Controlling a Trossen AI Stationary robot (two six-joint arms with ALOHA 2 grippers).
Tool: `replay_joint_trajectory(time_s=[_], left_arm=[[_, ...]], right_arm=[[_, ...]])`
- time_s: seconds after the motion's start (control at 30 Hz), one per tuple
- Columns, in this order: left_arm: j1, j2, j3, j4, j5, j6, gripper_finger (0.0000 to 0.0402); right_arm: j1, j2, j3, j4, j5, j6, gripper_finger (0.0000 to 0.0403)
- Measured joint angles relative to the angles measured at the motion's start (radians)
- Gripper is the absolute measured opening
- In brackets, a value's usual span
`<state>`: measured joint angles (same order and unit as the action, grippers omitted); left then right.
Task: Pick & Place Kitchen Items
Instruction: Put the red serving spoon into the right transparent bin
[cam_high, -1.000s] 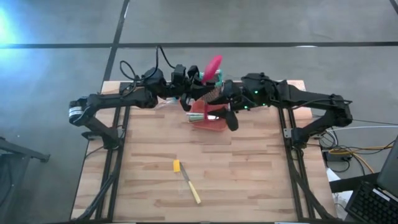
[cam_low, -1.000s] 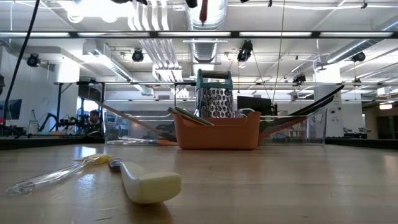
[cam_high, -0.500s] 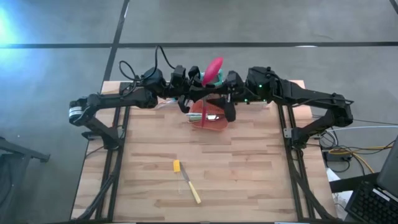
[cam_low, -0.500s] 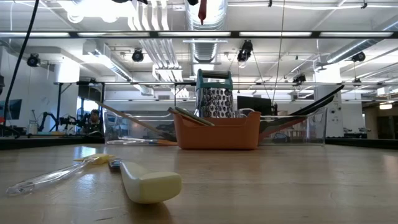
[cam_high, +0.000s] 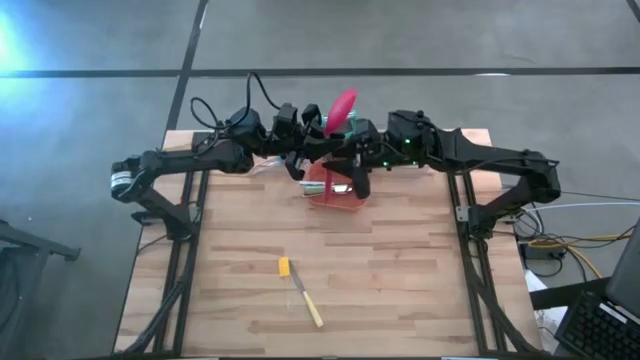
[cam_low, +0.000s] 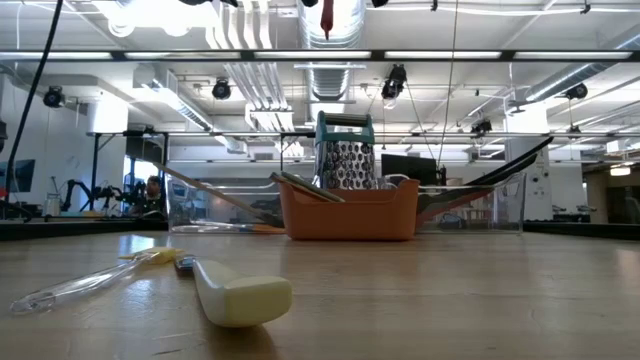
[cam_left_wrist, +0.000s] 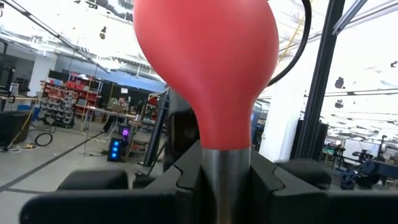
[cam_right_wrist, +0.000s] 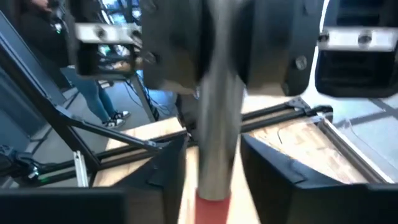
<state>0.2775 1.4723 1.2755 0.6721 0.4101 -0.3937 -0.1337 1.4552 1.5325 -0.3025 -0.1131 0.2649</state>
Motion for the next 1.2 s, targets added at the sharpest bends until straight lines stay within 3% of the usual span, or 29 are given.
replay_joint_trajectory(time_s=[0.17, 0.53, 0.63, 0.73, 0.87, 1.1, 1.2], left_arm=[[0.000, 0.000, 0.000, 0.001, 0.001, 0.000, 0.0067], [0.002, -0.002, 0.000, -0.006, 0.015, -0.035, 0.0070], [0.008, -0.003, 0.000, -0.026, 0.015, -0.074, 0.0126], [0.023, -0.004, 0.001, -0.047, 0.015, -0.117, 0.0187], [0.043, -0.007, 0.001, -0.060, 0.016, -0.145, 0.0239], [0.068, -0.007, 0.001, -0.063, 0.007, -0.184, 0.0254], [0.072, -0.007, 0.000, -0.071, -0.011, -0.187, 0.0252]], right_arm=[[0.000, 0.008, -0.001, -0.004, -0.013, -0.002, 0.0059], [-0.022, -0.036, -0.004, -0.043, -0.031, -0.024, 0.0061], [-0.043, -0.083, -0.004, -0.089, -0.018, -0.064, 0.0061], [-0.053, -0.147, 0.002, -0.156, 0.052, -0.101, 0.0061], [-0.059, -0.216, -0.001, -0.290, 0.147, -0.166, 0.0061], [-0.126, -0.355, 0.002, -0.660, 0.448, -0.303, 0.0061], [-0.180, -0.363, 0.000, -0.826, 0.510, -0.349, 0.0061]])
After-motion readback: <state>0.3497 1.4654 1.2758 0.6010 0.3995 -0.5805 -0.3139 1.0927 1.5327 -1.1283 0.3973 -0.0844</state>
